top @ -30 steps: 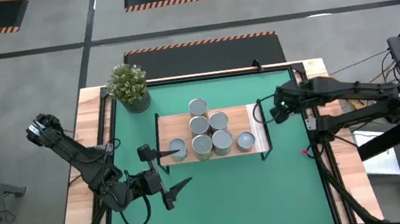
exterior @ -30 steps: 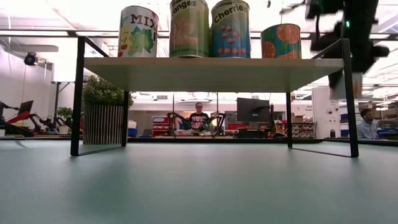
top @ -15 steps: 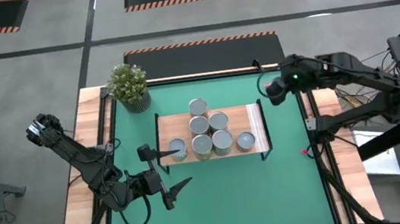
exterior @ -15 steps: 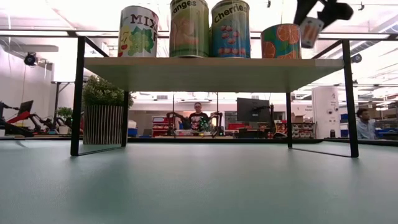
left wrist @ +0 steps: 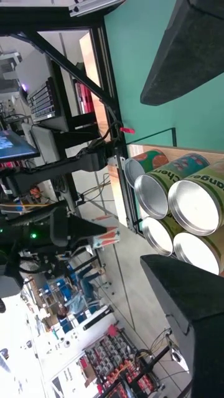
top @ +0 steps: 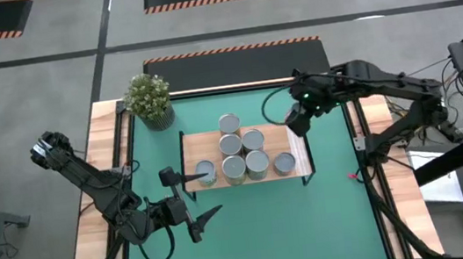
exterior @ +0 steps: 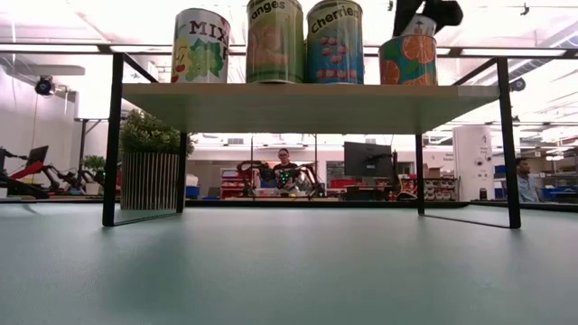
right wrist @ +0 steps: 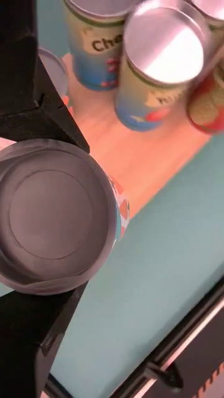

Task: Pick and place cans onto a shelf
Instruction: Put the canned of carrots on the shelf

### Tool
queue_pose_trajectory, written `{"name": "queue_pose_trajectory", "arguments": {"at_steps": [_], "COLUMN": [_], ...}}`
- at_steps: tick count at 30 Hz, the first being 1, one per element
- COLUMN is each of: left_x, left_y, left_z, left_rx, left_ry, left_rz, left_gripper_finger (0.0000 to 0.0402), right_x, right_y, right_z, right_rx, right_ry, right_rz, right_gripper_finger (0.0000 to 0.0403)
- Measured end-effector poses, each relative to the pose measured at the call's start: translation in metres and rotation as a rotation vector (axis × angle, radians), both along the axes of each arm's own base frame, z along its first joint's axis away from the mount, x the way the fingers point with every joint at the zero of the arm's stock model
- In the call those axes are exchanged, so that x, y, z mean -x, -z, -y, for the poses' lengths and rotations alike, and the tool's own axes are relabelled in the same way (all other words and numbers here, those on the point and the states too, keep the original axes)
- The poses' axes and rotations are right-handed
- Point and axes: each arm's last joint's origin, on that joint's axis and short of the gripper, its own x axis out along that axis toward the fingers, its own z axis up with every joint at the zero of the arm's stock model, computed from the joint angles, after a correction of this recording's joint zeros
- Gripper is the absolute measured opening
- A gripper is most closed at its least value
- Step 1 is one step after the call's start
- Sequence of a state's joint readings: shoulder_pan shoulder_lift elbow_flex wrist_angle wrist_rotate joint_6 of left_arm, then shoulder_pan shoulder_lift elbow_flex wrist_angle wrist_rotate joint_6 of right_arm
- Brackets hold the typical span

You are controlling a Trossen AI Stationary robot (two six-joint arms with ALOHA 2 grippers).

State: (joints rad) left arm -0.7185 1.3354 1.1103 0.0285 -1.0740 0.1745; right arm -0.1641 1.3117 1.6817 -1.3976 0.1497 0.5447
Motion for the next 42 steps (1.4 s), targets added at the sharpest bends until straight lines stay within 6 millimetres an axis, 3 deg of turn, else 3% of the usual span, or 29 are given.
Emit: {"name": "queue_pose_trajectory", "arguments": {"at_steps": [7,17,29,42], "left_x": [0.000,0.000,0.000,0.000], "left_y": [0.000,0.000,0.000,0.000], "left_z": [0.000,0.000,0.000,0.000], "left_rx": [0.000,0.000,0.000,-0.001], "left_ry": [0.000,0.000,0.000,0.000], "left_rz": [0.000,0.000,-0.001,-0.001], "left_gripper_finger": [0.0393,0.0393,0.0393,0.0393], "right_x": [-0.030,-0.059,-0.067,-0.066], "right_y": [0.022,0.049,0.056,0.054], "right_z": [-0.008,-0.006,-0.006,-0.006], "right_rx": [0.013,0.009,0.004,0.002], "right_ry": [-0.107,-0.130,-0.137,-0.136], "right_rz": [-0.111,-0.208,-0.221,-0.207], "right_gripper_finger": [0.0290,0.0290,0.0293,0.0342]}}
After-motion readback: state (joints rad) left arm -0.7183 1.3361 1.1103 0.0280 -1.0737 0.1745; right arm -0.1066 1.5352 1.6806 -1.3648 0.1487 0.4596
